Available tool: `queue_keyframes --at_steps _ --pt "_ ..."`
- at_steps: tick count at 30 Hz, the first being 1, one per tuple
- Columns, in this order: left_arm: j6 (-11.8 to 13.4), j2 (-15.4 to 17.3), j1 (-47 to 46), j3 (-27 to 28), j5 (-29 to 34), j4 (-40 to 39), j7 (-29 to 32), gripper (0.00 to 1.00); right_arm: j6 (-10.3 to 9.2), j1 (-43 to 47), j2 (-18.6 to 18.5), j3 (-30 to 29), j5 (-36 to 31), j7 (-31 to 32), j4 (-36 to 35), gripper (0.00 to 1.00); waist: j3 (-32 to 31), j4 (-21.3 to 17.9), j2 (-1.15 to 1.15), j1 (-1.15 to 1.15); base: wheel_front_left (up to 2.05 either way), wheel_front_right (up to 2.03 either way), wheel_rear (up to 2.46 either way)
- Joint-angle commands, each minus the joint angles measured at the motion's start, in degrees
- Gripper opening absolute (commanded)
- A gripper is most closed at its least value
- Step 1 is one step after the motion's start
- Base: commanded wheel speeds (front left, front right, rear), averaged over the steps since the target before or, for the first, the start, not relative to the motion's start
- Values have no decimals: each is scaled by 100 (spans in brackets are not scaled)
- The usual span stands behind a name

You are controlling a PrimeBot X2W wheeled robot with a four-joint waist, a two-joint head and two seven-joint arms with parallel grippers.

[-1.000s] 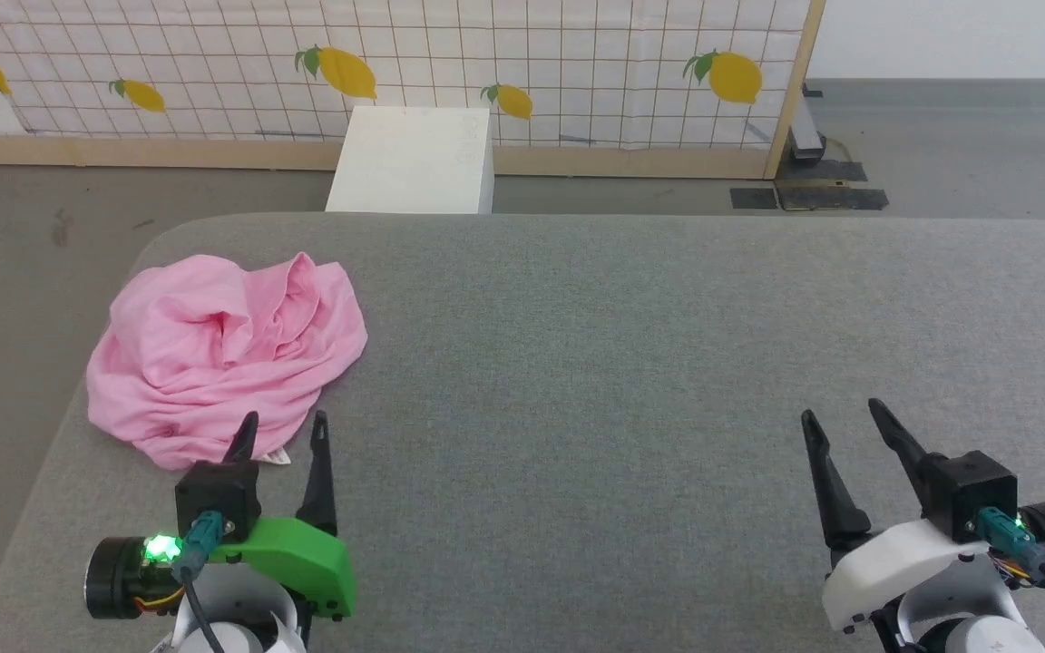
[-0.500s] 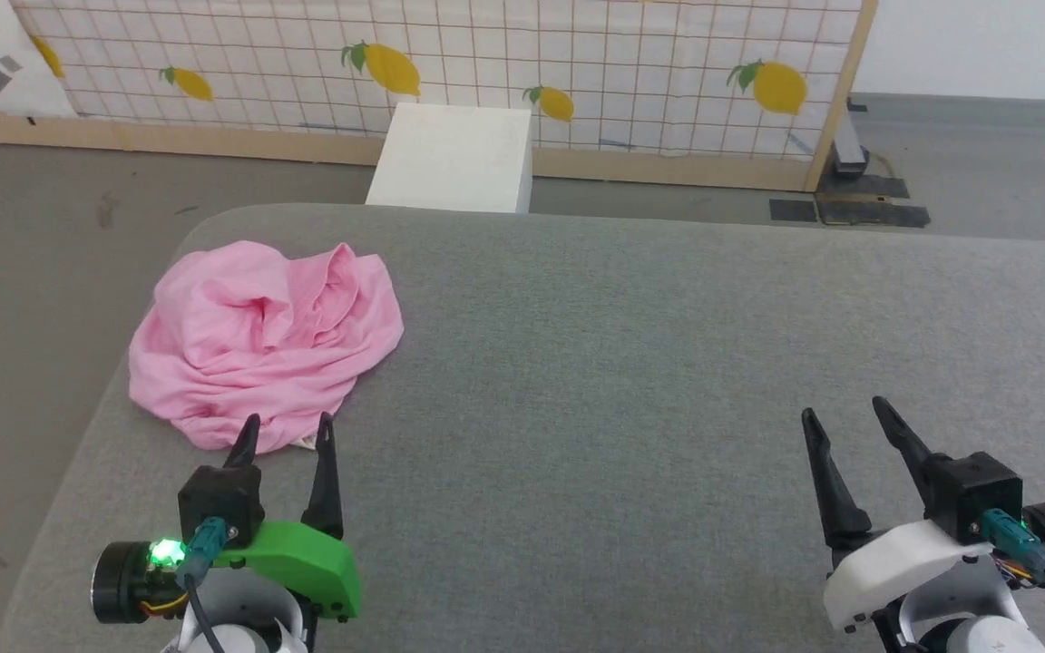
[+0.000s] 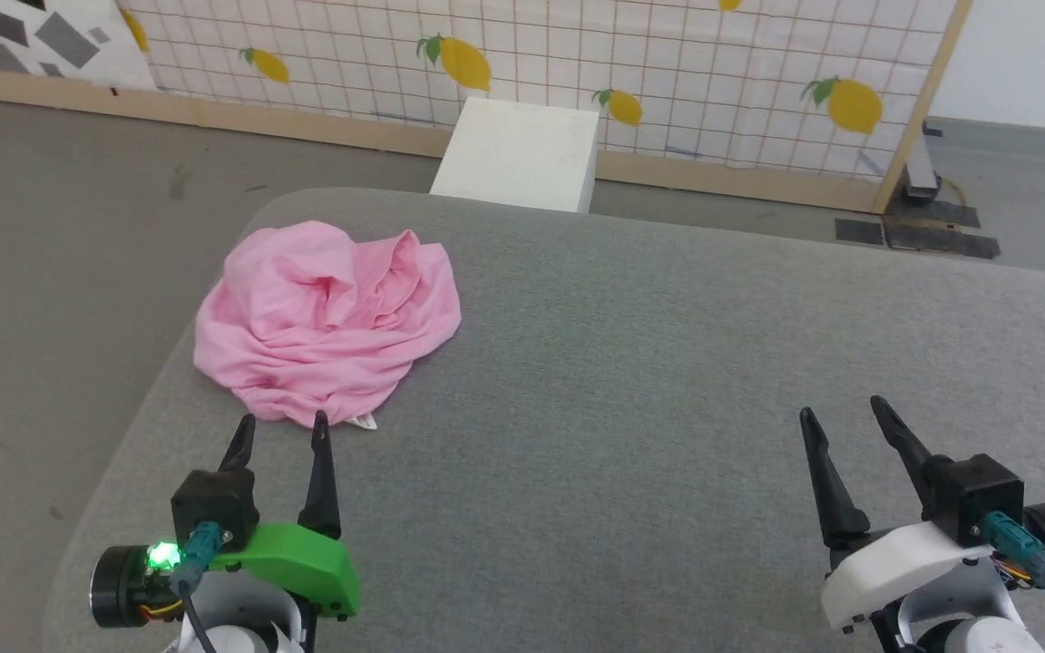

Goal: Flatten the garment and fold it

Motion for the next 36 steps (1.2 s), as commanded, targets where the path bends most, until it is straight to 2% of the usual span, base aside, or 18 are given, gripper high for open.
queue_keyframes --at_steps 1,36 --pt "53 42 10 -6 -100 23 -60 100 -3 -13 3 15 64 -43 22 100 -3 122 0 0 0 0 0" --pt "399 128 80 -117 -443 128 -471 100 -5 -56 6 78 278 -301 145 100 20 991 0 0 0 0 0"
